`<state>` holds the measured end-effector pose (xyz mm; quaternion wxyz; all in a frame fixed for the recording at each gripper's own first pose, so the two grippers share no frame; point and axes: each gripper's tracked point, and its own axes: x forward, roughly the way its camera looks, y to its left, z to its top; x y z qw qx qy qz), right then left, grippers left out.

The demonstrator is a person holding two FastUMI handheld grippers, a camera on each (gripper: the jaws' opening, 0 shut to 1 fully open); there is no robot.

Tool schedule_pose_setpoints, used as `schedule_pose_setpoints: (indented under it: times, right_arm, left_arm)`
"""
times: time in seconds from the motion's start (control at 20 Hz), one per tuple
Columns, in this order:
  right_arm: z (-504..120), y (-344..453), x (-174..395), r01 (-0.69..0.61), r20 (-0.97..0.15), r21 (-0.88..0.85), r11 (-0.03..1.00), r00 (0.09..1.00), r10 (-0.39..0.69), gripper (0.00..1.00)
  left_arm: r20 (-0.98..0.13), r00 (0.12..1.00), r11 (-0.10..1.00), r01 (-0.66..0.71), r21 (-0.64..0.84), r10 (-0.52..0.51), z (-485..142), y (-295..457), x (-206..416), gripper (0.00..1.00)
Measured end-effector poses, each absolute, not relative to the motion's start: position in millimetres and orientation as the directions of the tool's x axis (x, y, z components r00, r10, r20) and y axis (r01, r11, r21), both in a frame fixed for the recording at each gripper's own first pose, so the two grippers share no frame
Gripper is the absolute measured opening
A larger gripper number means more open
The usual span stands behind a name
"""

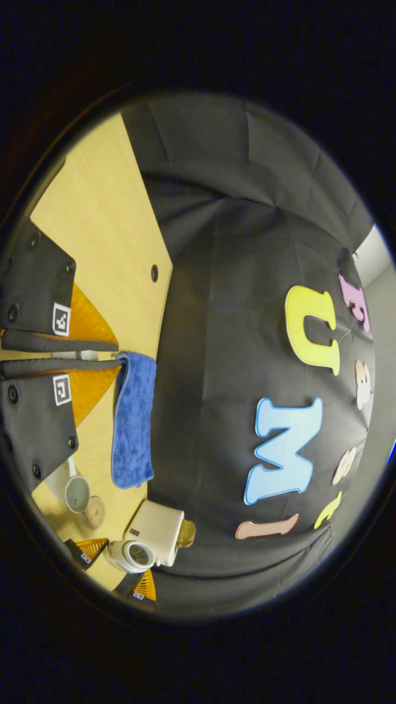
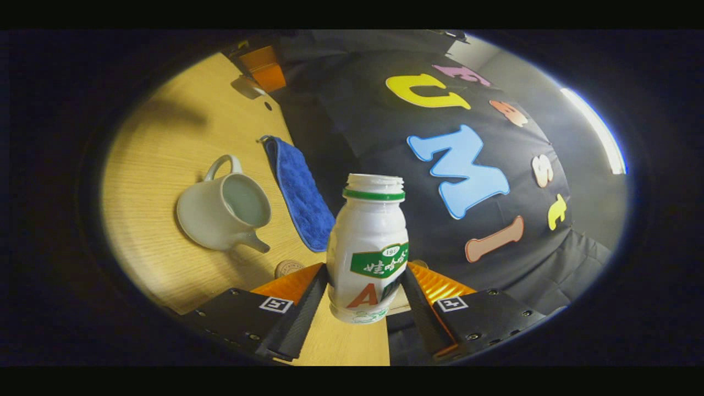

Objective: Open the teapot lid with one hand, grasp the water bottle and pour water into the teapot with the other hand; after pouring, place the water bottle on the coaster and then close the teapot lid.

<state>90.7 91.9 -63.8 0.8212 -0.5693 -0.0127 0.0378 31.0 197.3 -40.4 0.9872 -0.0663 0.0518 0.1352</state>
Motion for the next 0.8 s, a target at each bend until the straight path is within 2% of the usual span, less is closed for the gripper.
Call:
schedule_pose_setpoints:
  times: [0.05, 0.15, 0.2, 0.3, 0.35, 0.4, 0.55, 0.6, 0.75, 0.8]
  right_arm:
    - [-64.3, 92.0, 92.3, -0.045, -0.021, -0.945, 0.325, 0.997, 0.078, 0.8]
    - [-64.6, 91.4, 92.6, -0.041, -0.02, -0.961, 0.274, 0.997, 0.08, 0.8]
    - [-64.6, 90.7, 92.6, -0.038, -0.018, -0.968, 0.247, 0.997, 0.081, 0.8]
    - [-66.4, 88.7, 93.8, -0.03, -0.013, -0.979, 0.2, 0.997, 0.082, 0.8]
    - [-65.8, 90.0, 93.1, -0.026, -0.011, -0.984, 0.176, 0.996, 0.085, 0.8]
    - [-65.4, 91.0, 92.5, -0.022, -0.008, -0.988, 0.151, 0.996, 0.088, 0.8]
    - [-63.9, 92.0, 94.9, 0.007, 0.013, -0.998, 0.059, 0.994, 0.108, 0.8]
    - [-64.0, 94.1, 94.4, 0.016, 0.02, -0.999, 0.034, 0.993, 0.116, 0.8]
    - [-61.8, 96.5, 94.6, 0.035, 0.033, -0.999, -0.016, 0.99, 0.134, 0.8]
    - [-59.9, 97.2, 94.9, 0.044, 0.038, -0.998, -0.036, 0.99, 0.139, 0.8]
  left_arm:
    - [-0.121, 0.957, 0.953, -0.279, -0.12, 0.265, -40.9, 199.8, 30.4, 0.15]
    - [-0.122, 0.955, 0.95, -0.285, -0.126, 0.27, -42.1, 202.0, 29.6, 0.15]
    - [-0.123, 0.954, 0.949, -0.288, -0.128, 0.273, -42.1, 202.9, 29.6, 0.11]
    - [-0.125, 0.953, 0.948, -0.291, -0.13, 0.275, -41.1, 204.0, 29.3, 0.11]
    - [-0.126, 0.953, 0.948, -0.291, -0.13, 0.276, -43.0, 204.4, 29.0, 0.15]
    - [-0.128, 0.953, 0.947, -0.292, -0.131, 0.276, -43.1, 204.8, 29.0, 0.11]
    - [-0.131, 0.952, 0.947, -0.292, -0.131, 0.276, -44.9, 203.2, 29.8, 0.11]
    - [-0.132, 0.952, 0.947, -0.292, -0.131, 0.275, -44.7, 203.6, 29.6, 0.15]
    - [-0.134, 0.952, 0.947, -0.293, -0.132, 0.276, -45.4, 204.0, 29.5, 0.15]
    - [-0.136, 0.952, 0.947, -0.293, -0.132, 0.276, -45.6, 203.8, 30.2, 0.11]
